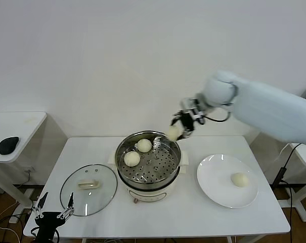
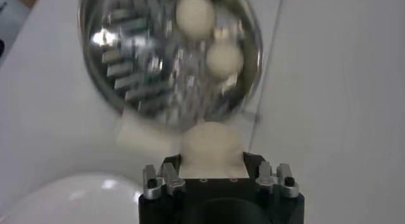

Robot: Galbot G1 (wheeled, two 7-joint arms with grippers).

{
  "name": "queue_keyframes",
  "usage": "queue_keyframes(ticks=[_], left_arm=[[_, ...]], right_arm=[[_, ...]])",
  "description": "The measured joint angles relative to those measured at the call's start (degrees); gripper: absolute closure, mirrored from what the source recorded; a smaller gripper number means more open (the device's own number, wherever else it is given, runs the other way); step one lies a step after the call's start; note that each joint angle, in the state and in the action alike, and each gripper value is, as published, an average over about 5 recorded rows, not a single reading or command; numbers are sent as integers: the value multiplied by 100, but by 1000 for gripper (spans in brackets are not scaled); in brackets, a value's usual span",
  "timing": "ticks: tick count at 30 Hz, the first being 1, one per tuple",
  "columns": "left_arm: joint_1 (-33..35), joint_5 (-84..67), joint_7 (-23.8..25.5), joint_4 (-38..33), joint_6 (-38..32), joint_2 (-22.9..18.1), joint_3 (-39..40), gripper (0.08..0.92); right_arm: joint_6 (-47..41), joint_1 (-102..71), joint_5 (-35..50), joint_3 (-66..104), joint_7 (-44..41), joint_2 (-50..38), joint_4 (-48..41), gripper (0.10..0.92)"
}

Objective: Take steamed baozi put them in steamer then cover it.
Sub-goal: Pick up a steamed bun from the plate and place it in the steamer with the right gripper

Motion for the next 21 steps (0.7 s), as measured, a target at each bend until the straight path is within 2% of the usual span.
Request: queue_keyframes(ticks=[9, 21], left_arm=[[-22, -18, -1, -41, 5, -81, -27, 177], [-42, -2, -20, 95, -59, -147, 1, 177]], right_arm=[[699, 51, -54, -579, 41, 944, -61, 389], [1695, -16, -873, -982, -31, 1300, -119, 389]])
